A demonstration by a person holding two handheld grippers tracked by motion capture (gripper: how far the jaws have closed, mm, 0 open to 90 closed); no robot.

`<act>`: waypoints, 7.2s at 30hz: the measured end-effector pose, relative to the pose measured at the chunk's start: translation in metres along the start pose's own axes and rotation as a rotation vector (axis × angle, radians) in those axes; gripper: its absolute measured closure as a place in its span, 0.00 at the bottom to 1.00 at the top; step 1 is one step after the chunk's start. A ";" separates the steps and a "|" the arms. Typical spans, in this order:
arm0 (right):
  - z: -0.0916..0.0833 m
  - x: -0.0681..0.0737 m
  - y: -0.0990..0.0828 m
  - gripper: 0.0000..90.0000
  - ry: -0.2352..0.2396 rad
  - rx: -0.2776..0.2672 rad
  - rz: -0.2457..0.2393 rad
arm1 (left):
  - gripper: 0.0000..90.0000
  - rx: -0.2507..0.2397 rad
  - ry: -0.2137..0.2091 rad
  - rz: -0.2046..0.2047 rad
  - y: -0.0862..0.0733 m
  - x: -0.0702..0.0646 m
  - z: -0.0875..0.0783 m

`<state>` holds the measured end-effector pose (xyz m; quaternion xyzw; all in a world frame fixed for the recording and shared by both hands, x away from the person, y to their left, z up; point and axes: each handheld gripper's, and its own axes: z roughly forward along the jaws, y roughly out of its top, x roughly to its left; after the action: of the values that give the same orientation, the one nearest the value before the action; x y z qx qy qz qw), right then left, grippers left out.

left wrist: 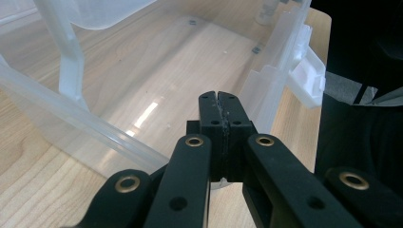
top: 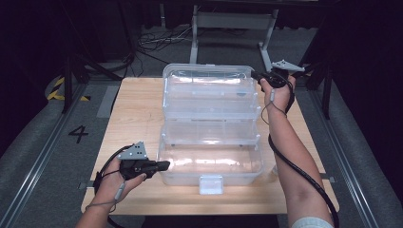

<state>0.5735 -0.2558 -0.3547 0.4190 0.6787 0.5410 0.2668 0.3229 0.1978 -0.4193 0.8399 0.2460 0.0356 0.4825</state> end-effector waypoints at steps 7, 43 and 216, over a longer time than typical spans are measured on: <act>0.005 -0.003 -0.002 0.93 0.009 0.010 0.009 | 1.00 -0.001 0.000 0.001 0.000 0.000 0.000; 0.028 -0.017 -0.021 0.92 0.028 0.067 0.065 | 1.00 -0.005 -0.005 -0.003 -0.001 0.001 0.001; -0.149 0.061 -0.074 0.62 0.418 1.147 -0.659 | 0.65 -0.118 0.238 -0.241 -0.002 0.038 -0.067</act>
<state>0.4009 -0.2843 -0.3798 0.1530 0.9864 0.0567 0.0170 0.3351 0.2690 -0.3917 0.7645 0.3978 0.0910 0.4990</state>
